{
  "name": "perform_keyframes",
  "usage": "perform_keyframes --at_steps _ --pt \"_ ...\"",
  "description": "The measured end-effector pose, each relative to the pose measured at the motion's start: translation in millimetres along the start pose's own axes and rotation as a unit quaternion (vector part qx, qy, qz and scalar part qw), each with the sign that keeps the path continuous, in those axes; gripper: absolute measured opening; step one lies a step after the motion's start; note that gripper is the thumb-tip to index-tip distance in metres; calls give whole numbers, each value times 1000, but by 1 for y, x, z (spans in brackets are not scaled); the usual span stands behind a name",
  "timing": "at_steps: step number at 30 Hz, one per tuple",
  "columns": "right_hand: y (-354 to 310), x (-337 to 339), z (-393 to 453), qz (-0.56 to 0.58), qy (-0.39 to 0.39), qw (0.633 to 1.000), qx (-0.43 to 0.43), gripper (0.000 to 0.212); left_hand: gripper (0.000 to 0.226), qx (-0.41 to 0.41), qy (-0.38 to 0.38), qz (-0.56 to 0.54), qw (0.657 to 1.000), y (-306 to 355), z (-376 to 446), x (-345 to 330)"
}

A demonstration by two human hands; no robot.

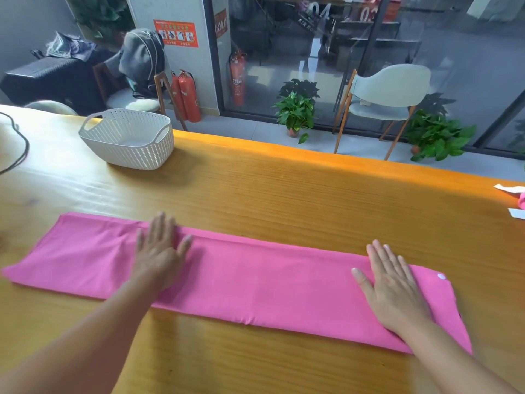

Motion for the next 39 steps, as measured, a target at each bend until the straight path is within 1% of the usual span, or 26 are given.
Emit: perform_keyframes --at_steps 2,4,6,8,11,13,15,17,19,21,23,25,27,29,32,34,35,36,37,39 --pt "-43 6 1 40 21 999 24 88 86 -75 23 -39 996 51 -18 0" --pt "-104 9 -2 116 30 990 70 83 82 -144 16 -75 987 99 -45 -5" --pt "-161 6 -7 180 24 978 104 79 81 -173 1 -89 981 123 -65 -12" --pt "-196 0 -12 193 9 973 124 78 82 -187 3 -77 979 125 -70 -14" --pt "-201 -9 -12 152 0 977 147 71 83 -193 -2 -57 980 101 -58 -13" --pt "-188 -14 -8 121 4 980 161 70 89 -172 -2 -41 984 67 -44 -9" --pt "-174 -16 -4 105 15 984 142 71 91 -133 -1 -20 991 29 -31 -5" --pt "-178 -15 0 76 29 990 117 70 88 -120 -6 -14 993 11 -25 -2" --pt "-211 -6 7 106 56 988 95 69 86 -122 -5 -38 992 13 -26 1" --pt "-262 0 16 170 60 977 113 73 83 -134 6 -68 989 23 -29 0" --pt "-311 -6 24 203 31 970 128 75 86 -147 12 -82 986 16 -30 1" --pt "-333 -14 26 177 23 974 142 77 90 -159 13 -65 985 -5 -24 2" --pt "-334 -23 25 147 29 978 146 75 88 -156 22 -47 986 -41 -12 7" --pt "-332 -28 24 128 25 980 152 73 84 -128 25 -18 991 -88 5 9" --pt "-333 -27 23 112 17 982 152 71 84 -59 4 14 998 -153 30 12" --pt "-333 -30 22 99 5 983 155 69 85 -20 -7 19 1000 -177 37 17" --pt "-334 -30 22 99 8 985 144 68 84 -14 -7 6 1000 -177 38 21" --pt "-338 -29 22 99 23 986 133 67 83 -27 -2 -18 999 -166 34 25" --pt "-345 -28 23 98 33 986 132 66 81 -62 8 -46 997 -146 27 27" --pt "-371 -25 24 113 38 981 152 61 75 -160 11 -82 984 -98 7 23"
Point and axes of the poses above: each hand's wrist, its own z-axis towards the middle knuckle, its own x-axis out of the back of the hand, y = z × x, the point moved 6 cm from there along z, towards the middle knuckle, and after that the axes turned 14 degrees about y, right-handed, at the moved point
